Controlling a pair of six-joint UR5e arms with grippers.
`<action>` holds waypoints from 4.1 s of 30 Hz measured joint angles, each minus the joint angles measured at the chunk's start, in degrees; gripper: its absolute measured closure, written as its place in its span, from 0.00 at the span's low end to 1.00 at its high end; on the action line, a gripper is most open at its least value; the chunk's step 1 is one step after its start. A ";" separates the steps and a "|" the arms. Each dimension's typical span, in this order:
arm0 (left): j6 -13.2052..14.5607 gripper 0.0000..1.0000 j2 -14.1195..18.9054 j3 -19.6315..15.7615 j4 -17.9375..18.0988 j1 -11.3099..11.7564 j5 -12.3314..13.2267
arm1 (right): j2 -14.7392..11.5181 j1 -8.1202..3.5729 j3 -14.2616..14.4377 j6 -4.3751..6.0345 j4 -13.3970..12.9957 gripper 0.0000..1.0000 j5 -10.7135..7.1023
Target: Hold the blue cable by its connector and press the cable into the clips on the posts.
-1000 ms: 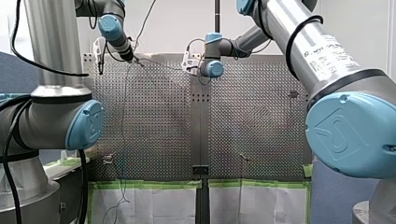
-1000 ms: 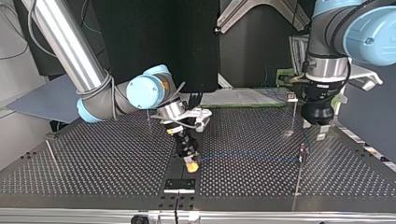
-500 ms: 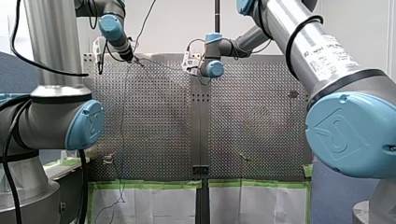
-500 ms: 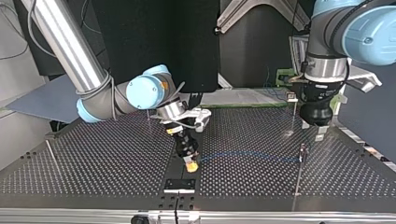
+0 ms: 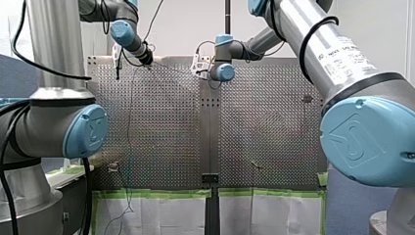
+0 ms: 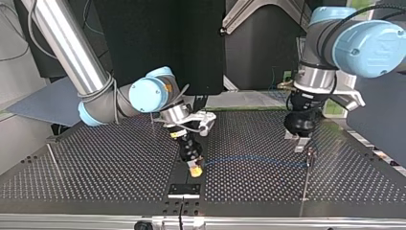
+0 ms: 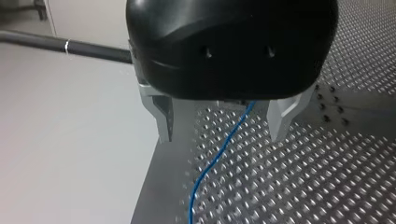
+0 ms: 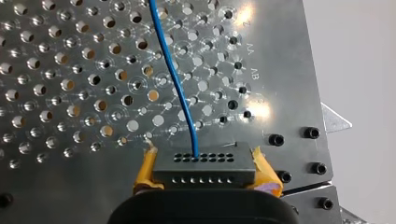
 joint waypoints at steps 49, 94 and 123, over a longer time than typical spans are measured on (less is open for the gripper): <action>1.15 0.00 -14.89 11.86 7.11 -5.76 -15.76 | 0.09 -1.01 0.05 -0.69 0.76 0.99 -0.42; 10.52 1.00 -14.88 11.54 9.74 -8.50 -20.09 | 0.08 -1.13 0.84 -0.93 0.97 0.99 -0.39; 7.26 1.00 -14.79 7.15 9.86 -11.50 -15.54 | 0.17 -3.32 5.51 -1.09 0.92 0.99 -0.11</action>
